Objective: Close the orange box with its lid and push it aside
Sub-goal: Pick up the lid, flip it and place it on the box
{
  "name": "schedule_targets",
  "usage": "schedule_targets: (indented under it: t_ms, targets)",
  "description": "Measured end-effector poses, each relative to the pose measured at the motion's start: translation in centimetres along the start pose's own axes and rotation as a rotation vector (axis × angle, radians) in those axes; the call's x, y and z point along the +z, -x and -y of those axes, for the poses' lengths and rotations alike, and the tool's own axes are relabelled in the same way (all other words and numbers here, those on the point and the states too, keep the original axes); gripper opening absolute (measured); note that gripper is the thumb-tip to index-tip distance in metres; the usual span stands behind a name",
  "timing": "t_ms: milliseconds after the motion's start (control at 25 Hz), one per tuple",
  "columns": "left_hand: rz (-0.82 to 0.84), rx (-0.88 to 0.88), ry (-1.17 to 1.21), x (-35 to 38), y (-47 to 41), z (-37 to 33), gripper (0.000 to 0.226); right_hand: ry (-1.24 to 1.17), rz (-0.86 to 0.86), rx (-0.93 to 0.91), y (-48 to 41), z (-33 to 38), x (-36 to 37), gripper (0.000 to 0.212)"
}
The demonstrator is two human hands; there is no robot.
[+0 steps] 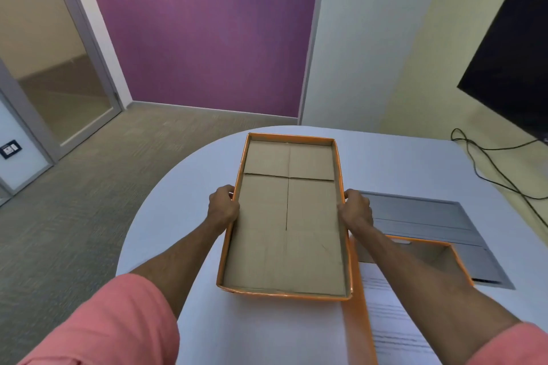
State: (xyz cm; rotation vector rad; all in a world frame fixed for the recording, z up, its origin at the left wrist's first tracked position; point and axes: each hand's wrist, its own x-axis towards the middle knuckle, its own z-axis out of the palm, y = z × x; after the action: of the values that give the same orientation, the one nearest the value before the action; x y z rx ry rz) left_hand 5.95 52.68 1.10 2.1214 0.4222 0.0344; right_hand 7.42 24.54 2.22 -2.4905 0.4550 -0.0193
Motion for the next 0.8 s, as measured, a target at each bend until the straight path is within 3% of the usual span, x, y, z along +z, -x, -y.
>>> schedule_targets:
  t_ms: [120,280,401,521,801]
  targets:
    - [0.037,0.034,-0.009,2.4,3.6,-3.7,0.036,-0.025,0.003,-0.013,0.1,-3.5,-4.3,0.024]
    - [0.078,0.108,-0.135,5.8,8.1,-8.0,0.014,-0.049,0.027,-0.010,1.1,-9.7,-8.8,0.014]
    - [0.080,0.218,-0.208,7.5,10.9,-11.2,0.025,-0.050,0.064,-0.041,2.2,-14.4,-11.0,0.005]
    - [0.065,0.323,-0.258,8.7,13.7,-14.9,0.027,-0.095,0.118,-0.032,3.0,-18.4,-12.1,0.009]
    - [-0.054,0.501,-0.280,10.1,18.8,-22.8,0.025,-0.370,0.261,0.136,4.6,-21.8,-12.1,0.013]
